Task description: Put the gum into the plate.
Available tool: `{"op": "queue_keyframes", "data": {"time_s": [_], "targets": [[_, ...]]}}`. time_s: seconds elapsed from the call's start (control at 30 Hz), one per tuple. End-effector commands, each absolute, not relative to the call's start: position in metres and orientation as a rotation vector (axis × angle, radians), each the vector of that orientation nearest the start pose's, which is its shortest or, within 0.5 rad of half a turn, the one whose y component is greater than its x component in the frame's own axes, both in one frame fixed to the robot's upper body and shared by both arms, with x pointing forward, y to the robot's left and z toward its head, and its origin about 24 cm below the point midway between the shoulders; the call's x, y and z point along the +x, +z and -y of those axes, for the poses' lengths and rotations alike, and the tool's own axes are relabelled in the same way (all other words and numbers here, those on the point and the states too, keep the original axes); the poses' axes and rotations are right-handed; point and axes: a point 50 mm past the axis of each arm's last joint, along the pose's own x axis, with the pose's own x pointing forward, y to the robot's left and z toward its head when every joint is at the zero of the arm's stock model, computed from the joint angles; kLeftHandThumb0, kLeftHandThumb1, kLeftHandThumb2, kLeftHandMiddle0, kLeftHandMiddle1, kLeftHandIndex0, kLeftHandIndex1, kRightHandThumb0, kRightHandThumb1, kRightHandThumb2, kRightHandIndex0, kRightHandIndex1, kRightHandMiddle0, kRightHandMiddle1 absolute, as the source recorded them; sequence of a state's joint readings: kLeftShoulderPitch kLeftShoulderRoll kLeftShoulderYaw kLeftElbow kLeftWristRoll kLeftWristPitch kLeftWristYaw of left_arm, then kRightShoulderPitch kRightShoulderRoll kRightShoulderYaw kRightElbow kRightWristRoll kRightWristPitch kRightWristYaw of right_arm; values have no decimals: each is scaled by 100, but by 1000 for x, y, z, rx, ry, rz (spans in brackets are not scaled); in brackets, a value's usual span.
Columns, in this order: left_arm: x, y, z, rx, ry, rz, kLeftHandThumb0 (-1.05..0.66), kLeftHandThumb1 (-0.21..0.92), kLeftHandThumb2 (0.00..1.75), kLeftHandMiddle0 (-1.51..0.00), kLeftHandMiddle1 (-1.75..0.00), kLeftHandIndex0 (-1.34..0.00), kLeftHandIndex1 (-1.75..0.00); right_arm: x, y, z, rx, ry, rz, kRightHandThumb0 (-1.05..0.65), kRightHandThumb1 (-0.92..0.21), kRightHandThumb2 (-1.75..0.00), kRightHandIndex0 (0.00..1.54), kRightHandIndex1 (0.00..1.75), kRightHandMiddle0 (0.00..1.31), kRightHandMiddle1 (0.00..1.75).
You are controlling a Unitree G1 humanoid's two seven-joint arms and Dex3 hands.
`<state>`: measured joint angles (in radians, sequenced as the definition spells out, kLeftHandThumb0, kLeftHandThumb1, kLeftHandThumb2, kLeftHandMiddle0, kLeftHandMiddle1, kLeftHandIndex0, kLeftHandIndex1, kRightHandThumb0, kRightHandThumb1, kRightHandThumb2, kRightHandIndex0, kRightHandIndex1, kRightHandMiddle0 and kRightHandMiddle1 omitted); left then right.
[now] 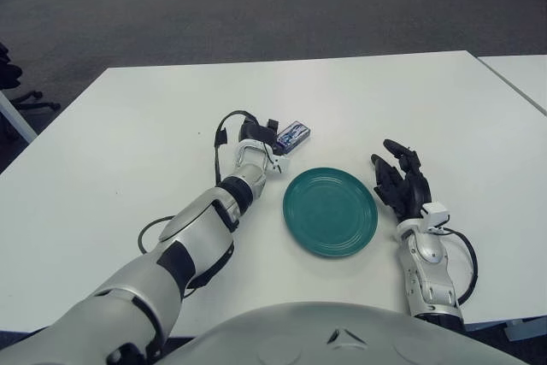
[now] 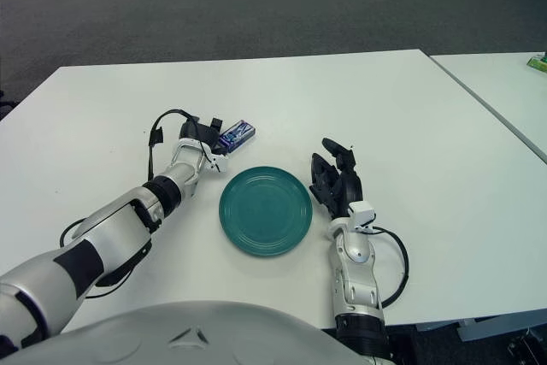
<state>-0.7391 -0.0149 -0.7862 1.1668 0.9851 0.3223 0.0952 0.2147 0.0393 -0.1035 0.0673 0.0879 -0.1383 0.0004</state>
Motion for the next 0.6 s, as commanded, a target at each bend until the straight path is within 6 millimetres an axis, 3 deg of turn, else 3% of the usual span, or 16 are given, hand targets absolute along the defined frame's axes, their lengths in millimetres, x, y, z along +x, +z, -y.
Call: {"op": "queue_keyframes", "data": {"time_s": [0.0,0.3,0.57], "targets": [[289,-63,-68,1734,-650,-337,-105,92,101,-36,-5,0,-69,180,-40,179,138,-215,-319,-54,-92,-64,38,27,2,88],[291,-59,-64,1730,-614,-281,-105,92,104,-38,-5,0,-74,181,-40,179,136,-216,-321,-54,-92,-64,39,26,0,88],[300,-40,-59,1696,-567,-268,-105,92,109,-27,-1,0,-52,183,-40,177,134,-209,-325,-50,-92,-63,42,27,0,85]]}}
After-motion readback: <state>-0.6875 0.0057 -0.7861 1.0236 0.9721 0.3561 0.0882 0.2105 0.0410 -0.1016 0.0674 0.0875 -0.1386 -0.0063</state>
